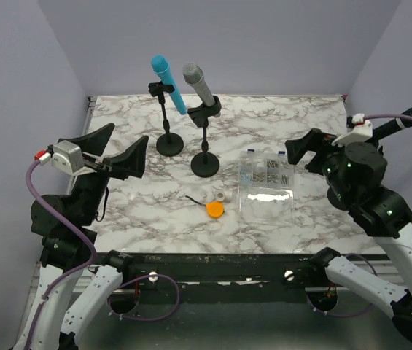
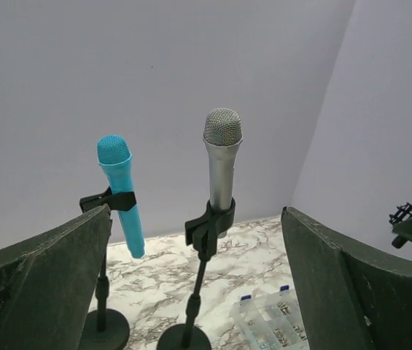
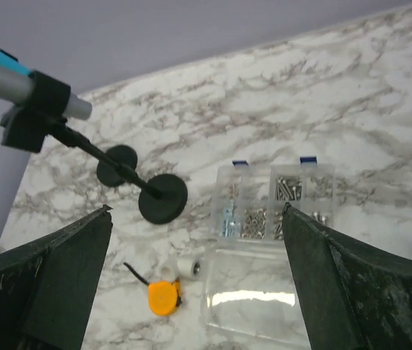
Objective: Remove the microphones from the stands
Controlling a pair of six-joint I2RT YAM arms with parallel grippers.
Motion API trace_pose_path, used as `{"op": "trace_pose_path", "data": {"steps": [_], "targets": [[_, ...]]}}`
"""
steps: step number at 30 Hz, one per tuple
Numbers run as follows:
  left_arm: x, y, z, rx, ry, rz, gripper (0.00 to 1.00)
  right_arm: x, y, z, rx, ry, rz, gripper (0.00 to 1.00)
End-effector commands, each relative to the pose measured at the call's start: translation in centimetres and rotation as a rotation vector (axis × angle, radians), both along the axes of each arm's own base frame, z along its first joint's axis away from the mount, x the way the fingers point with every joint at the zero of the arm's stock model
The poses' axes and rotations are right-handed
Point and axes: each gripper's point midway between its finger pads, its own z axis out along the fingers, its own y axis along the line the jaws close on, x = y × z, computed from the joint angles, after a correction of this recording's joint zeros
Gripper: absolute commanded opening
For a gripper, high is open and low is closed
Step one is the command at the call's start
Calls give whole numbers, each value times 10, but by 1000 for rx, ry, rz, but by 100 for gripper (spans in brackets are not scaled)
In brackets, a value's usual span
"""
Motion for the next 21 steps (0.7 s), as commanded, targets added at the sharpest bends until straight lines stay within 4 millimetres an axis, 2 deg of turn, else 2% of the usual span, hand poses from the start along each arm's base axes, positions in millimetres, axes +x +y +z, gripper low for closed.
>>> {"op": "trace_pose_path", "data": {"steps": [1,8,10,12,15,21], "targets": [[1,-7,1,-9,-9,-38,99,8,29,-47,69,118,69,100],[7,-8,-4,-4,9,-35,99,26,51,-110,21,313,82,100],[7,-10,-4,-3,10,-41,99,32,50,-125,-12,364,53,100],[9,-11,-6,-1,17,-46,99,38,50,-131,-28,377,28,100],[11,-13,-8,1,23,-53,98,44,58,-123,40,331,41,100],[15,-16,-12,6,35,-56,99,40,110,-73,149,84,365,100]]}}
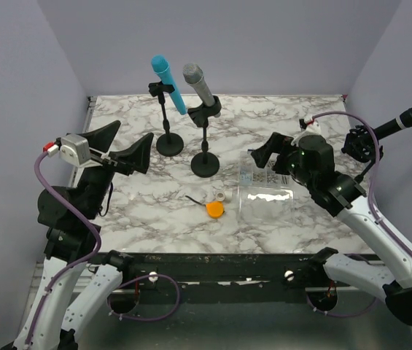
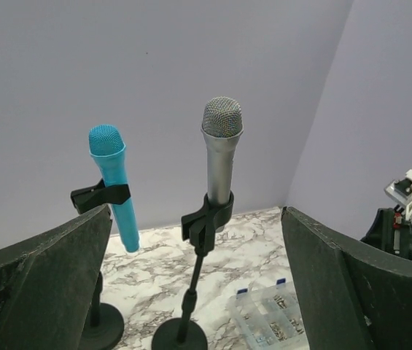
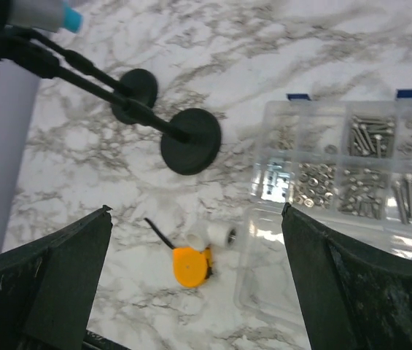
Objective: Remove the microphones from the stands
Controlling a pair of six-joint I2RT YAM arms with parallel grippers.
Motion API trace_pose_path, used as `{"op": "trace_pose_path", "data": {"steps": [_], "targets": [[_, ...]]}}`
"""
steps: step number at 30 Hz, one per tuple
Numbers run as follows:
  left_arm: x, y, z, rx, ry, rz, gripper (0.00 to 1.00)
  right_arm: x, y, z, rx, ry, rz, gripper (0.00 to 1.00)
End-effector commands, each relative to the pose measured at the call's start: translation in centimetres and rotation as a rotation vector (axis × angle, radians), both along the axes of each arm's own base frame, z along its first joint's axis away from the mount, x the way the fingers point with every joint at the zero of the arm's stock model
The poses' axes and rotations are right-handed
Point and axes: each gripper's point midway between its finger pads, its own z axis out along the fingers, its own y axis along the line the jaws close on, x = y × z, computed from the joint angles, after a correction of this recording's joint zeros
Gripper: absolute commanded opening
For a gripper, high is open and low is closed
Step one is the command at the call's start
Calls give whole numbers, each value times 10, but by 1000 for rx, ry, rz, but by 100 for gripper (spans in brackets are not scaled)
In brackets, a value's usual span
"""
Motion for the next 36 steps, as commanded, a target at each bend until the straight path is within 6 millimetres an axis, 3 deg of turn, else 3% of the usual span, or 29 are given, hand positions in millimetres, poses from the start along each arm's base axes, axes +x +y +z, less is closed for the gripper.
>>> {"op": "trace_pose_path", "data": {"steps": [1,7,14,21,26,31,36], "targets": [[2,-7,-3,4,-1,-31,99,1,46,58,141,-222,251,100],[9,-12,-9,14,17,-42,99,23,84,89,81,-301,428,100],[15,-16,-15,20,35,-57,99,62,110,123,-44,-430,469,100],[16,-16,-15,16,37,-54,99,67,148,150,-64,-555,550,100],[13,-16,-13,12,30,-57,99,80,161,166,-79,-614,542,100],[13,-13,-13,11,30,-45,99,97,177,166,-123,-649,579,99],[13,-11,-12,11,26,-31,99,111,195,162,-128,-650,615,88]]}}
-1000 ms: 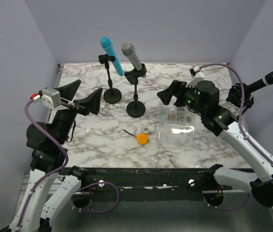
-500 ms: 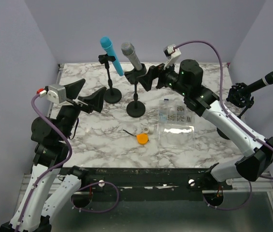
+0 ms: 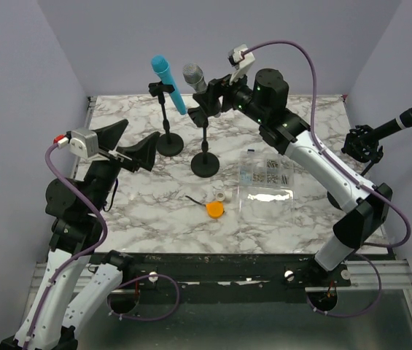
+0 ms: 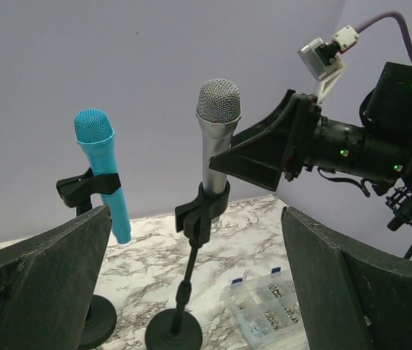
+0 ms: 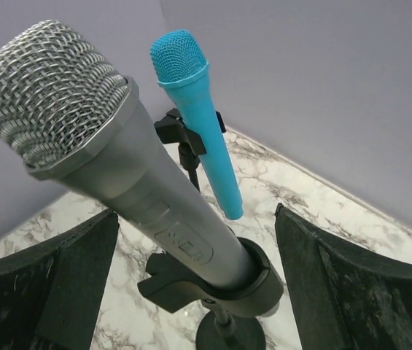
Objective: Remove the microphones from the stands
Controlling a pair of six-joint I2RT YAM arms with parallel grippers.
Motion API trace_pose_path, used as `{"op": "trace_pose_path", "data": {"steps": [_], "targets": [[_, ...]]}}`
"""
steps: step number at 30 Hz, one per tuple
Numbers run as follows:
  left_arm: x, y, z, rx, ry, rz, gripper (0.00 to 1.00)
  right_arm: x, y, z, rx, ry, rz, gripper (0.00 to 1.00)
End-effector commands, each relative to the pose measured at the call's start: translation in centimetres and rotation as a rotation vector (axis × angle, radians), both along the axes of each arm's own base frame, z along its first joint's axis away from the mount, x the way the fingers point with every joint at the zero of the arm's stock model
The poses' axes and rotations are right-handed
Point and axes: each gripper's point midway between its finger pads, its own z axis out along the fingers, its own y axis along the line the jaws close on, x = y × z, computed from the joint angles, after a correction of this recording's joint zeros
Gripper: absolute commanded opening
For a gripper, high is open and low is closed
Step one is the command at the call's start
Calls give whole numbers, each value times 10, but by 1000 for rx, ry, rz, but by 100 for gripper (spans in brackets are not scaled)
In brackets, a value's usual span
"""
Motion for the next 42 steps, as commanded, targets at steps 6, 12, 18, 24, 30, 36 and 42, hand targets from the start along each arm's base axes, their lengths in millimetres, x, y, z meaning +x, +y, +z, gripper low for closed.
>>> {"op": "trace_pose_path", "data": {"steps": [6,12,18,24,30,36,42], "targets": [[-2,0,1,2,-18,2,99,3,41,-2,-16,-48,115,76],[2,-2,-2,6,-7,-2,98,-1,55,-5,-18,-82,127,63],[4,-3,-4,9,-1,-3,99,-3,59,-8,-25,-101,120,43],[7,-4,-7,13,8,-2,99,-15,64,0,38,-76,161,24],[15,-4,-13,37,34,15,99,-33,76,6,83,-63,263,19],[37,1,-64,10,342,84,98,-51,85,6,94,-81,340,19],[29,-1,-90,-24,416,-44,99,-54,86,-5,73,-60,352,19]]}}
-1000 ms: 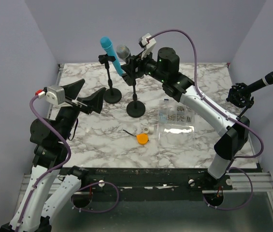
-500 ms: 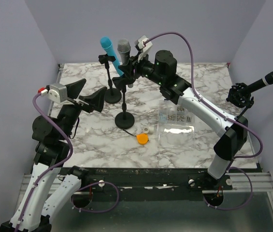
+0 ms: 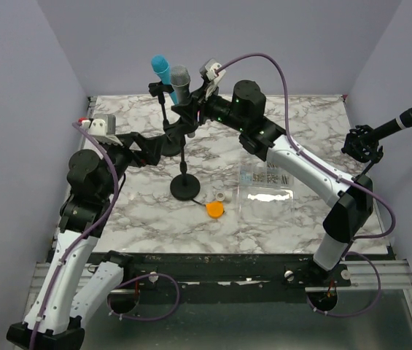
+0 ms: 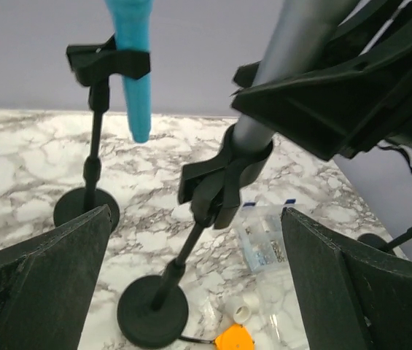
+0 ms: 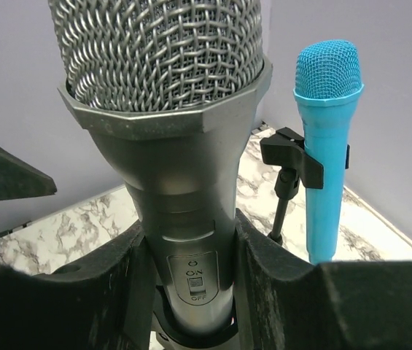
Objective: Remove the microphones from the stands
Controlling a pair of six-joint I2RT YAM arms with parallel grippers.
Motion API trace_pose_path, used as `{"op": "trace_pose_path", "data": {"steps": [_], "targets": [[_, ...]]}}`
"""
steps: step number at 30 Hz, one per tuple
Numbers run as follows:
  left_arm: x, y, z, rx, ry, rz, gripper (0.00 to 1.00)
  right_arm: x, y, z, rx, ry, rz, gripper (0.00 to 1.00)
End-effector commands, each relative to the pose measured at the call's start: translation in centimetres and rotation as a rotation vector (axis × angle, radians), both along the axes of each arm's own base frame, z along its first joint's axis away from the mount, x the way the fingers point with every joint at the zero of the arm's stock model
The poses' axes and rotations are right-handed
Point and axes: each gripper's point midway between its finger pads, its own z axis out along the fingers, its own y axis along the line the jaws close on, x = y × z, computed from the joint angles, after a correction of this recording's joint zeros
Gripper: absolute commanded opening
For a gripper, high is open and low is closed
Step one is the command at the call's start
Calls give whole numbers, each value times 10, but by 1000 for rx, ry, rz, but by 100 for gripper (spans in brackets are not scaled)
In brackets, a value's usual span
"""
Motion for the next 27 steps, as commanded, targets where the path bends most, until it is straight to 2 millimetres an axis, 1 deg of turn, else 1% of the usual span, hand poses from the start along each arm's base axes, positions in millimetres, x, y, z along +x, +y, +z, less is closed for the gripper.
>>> {"op": "trace_pose_path", "data": {"steps": [1,3,6,7,8,10,12,14,17,19,20,23,25,27], "targets": [[-12,-1,-20,-56,75,-111,99,-19,4,10,39,29,63,18],[-4,-3,-24,-51,85,-157,99,-17,4,9,35,45,54,18],[18,-7,-41,-37,152,-182,98,-15,4,10,37,64,41,19],[22,-8,-39,-41,120,-190,98,-14,4,10,38,66,41,19],[25,-9,-41,-51,76,-205,99,-15,5,11,43,70,44,19],[20,-14,-43,-36,-9,-253,99,-15,6,10,43,75,47,18],[15,-19,-42,14,-70,-298,99,-15,7,10,41,80,50,18],[18,-18,-42,66,-123,-290,99,-15,7,11,43,78,50,18],[32,-17,-38,156,-172,-261,99,-13,8,11,46,80,47,19],[36,-25,-35,182,-181,-303,98,-13,9,11,50,83,48,18],[34,-33,-33,189,-200,-351,99,-12,9,11,50,86,46,18],[30,-49,-40,206,-220,-451,98,-14,10,13,57,93,55,19],[30,-54,-46,215,-234,-466,96,-15,9,14,59,92,56,18],[34,-55,-45,218,-240,-454,93,-15,9,15,56,90,55,18]]}}
